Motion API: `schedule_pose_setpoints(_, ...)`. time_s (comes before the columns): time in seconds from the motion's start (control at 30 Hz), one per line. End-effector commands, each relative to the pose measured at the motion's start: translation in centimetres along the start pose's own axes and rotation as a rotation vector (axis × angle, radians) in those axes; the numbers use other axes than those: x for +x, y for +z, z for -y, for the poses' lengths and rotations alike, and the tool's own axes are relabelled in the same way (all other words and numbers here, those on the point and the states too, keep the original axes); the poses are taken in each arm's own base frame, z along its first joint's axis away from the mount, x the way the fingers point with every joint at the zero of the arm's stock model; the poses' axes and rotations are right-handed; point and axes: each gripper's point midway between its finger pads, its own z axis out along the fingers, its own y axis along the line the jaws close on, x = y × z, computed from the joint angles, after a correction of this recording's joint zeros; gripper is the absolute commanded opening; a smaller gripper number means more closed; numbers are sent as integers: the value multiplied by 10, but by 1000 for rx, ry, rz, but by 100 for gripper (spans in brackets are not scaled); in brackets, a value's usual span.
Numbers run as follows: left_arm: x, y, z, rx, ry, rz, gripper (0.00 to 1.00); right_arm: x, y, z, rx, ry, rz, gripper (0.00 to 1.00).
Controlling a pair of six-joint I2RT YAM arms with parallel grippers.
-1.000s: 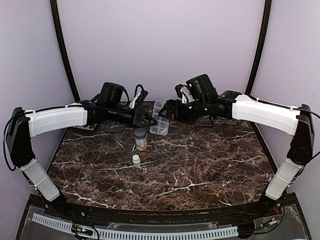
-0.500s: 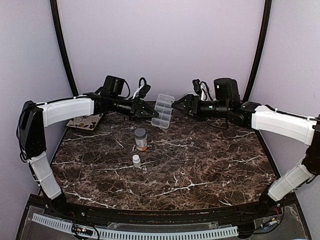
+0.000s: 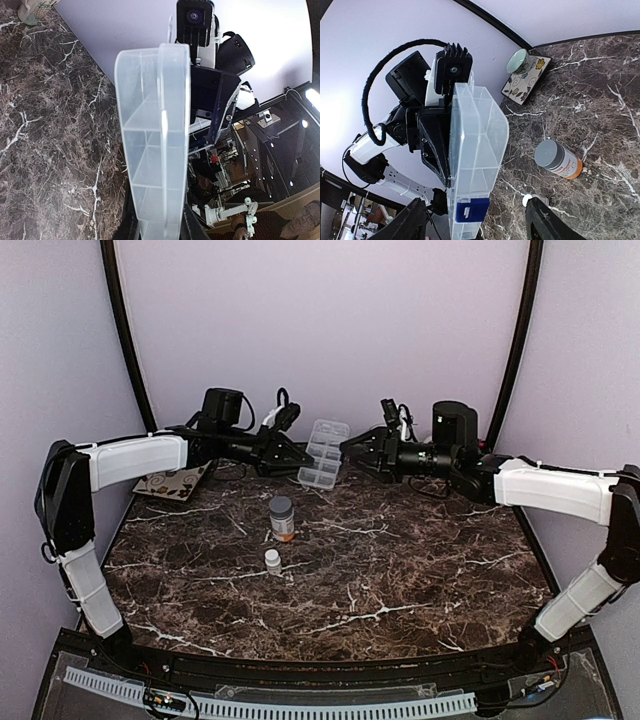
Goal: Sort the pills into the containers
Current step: Open the lid of the pill container.
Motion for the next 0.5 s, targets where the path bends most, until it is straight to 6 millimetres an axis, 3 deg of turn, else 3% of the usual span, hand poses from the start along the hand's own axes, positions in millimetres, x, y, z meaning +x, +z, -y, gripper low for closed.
schedule_pose_setpoints(0.0,-1,-1,13,55,37,-16,0,-4,6,-12,-102,17,6,67)
schedule_pose_setpoints(0.13,-3,-1,12,62,36,-14,0,-1,9,-12,-134,44,-2,63)
schedule_pose_setpoints(0.47,-8,1,-3,37,23,-10,0,-1,7,-22,-188,71,-10,39)
